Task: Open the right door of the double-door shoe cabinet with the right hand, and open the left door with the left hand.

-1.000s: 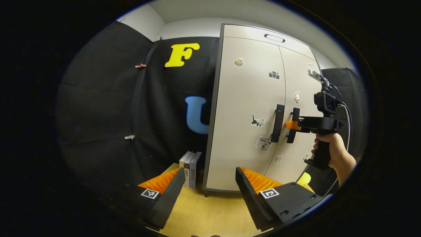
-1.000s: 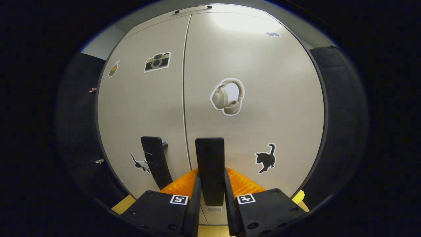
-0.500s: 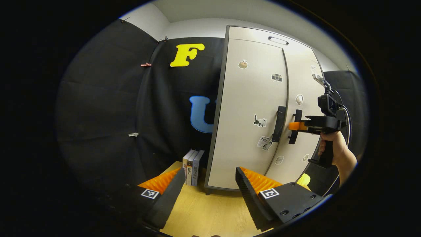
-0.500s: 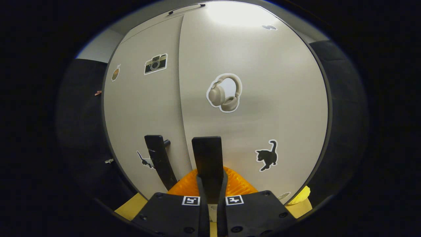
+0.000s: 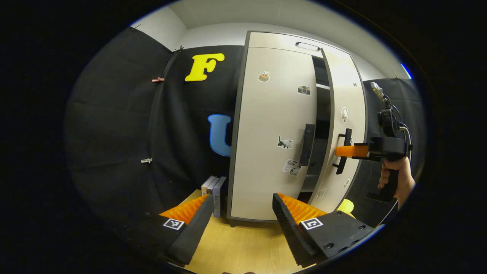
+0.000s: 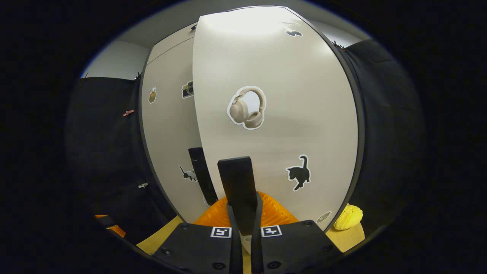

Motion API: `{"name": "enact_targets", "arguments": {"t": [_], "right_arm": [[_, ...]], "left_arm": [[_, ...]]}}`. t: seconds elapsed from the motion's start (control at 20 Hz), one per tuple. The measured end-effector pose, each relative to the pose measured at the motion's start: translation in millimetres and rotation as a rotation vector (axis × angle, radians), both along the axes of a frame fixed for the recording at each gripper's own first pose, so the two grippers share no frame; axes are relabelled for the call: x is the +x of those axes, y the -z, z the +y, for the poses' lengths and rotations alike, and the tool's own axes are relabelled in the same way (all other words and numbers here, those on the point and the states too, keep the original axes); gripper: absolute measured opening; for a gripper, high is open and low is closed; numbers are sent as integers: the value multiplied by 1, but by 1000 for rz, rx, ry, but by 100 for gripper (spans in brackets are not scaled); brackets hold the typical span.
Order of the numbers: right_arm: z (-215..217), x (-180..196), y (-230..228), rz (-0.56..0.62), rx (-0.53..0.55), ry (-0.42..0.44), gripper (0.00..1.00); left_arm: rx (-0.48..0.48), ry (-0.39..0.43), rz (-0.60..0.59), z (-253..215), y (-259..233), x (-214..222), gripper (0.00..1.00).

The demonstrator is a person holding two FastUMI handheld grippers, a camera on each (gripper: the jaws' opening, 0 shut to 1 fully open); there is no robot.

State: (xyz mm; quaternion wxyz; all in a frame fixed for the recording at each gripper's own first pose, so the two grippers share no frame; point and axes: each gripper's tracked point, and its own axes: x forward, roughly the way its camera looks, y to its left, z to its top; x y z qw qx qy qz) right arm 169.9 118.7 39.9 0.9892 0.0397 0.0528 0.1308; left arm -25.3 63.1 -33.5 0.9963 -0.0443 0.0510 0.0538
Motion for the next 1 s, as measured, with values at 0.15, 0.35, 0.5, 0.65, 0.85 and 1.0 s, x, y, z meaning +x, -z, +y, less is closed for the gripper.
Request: {"name": "enact_targets", "arguments": {"t": [0.15,0.35,0.5,0.65,0.85,1.0], "right_arm": [[-7,-12,-4,-4,-8,-14,13],[-19,-23,-7,1,-8,-40,13],[-30,-31,-9,-1,-12,-49,13],[-41,-36,-11,2,-11,-50,13],[-53,-42,-13,6,-11,-44,12],[-61,-44,-13,11,-8,-49,12]], "left_arm": [[14,20,-8,-16,-6,6,95],[26,38,-21,-37,-15,16,95],[28,53,-32,-53,-21,24,95],[39,68,-39,-68,-25,31,95],[45,80,-31,-85,-22,37,95],[45,73,-26,-91,-20,40,95]]}}
